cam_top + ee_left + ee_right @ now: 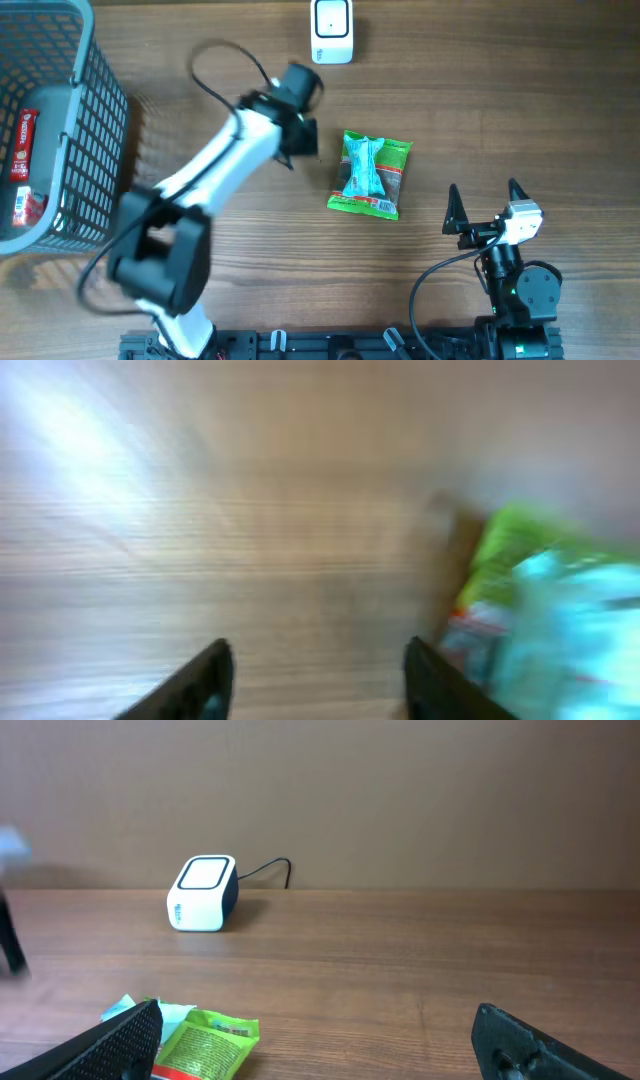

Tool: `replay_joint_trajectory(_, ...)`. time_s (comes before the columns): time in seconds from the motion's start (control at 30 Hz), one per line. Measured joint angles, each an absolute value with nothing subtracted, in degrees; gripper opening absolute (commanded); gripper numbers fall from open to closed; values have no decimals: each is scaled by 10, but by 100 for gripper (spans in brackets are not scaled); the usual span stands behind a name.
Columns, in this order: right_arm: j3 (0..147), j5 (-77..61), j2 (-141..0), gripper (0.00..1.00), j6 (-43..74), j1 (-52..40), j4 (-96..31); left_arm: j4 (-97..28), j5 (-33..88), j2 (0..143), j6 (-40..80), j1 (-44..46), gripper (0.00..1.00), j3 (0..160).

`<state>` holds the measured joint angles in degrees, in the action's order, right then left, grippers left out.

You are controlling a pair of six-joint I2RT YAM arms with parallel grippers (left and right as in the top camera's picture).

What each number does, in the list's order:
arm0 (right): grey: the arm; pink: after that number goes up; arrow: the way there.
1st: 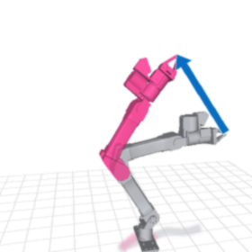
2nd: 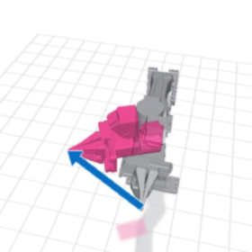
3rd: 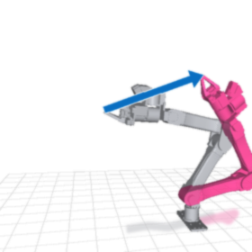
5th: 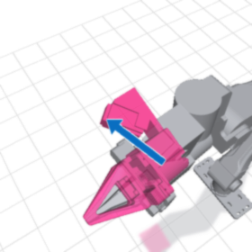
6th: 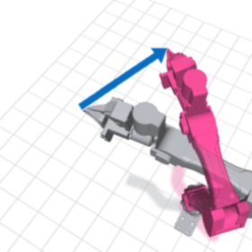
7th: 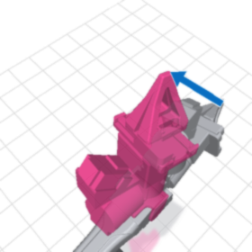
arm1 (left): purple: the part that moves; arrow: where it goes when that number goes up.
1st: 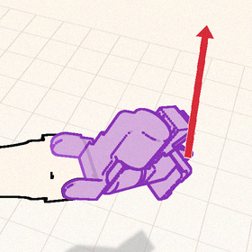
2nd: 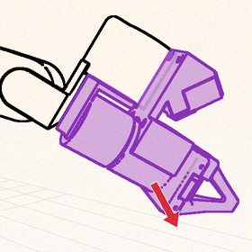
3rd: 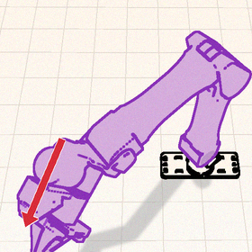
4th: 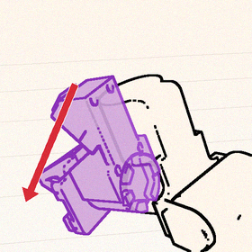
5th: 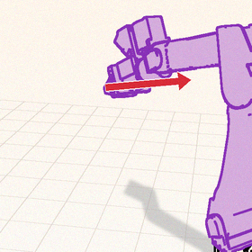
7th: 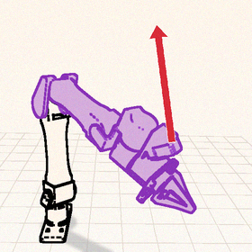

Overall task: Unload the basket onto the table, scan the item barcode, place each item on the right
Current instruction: 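Lower the bags onto the table center and open the left gripper, then move the left gripper back into the basket to a green tube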

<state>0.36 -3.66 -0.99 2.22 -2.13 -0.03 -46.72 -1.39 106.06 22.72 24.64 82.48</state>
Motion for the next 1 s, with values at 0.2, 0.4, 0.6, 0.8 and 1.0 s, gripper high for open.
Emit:
replay_joint_trajectory(0.2, 4, -37, -10, 100, 22, -21, 0, -539, -25, 964, 196, 164, 63, 1000)
replay_joint_trajectory(0.4, 4, -37, -10, 100, 22, -21, 0, -547, -58, 927, 170, 31, 70, 1104)
replay_joint_trajectory(0.6, 4, -37, -10, 100, 22, -21, 0, -558, -67, 929, 153, -153, 77, 1106)
replay_joint_trajectory(0.8, 4, -37, -10, 100, 22, -21, 0, -591, -75, 931, 142, -325, 89, 1103)
replay_joint_trajectory(1.0, 4, -37, -10, 100, 22, -21, 0, -624, -77, 966, 93, -378, 96, 1024)
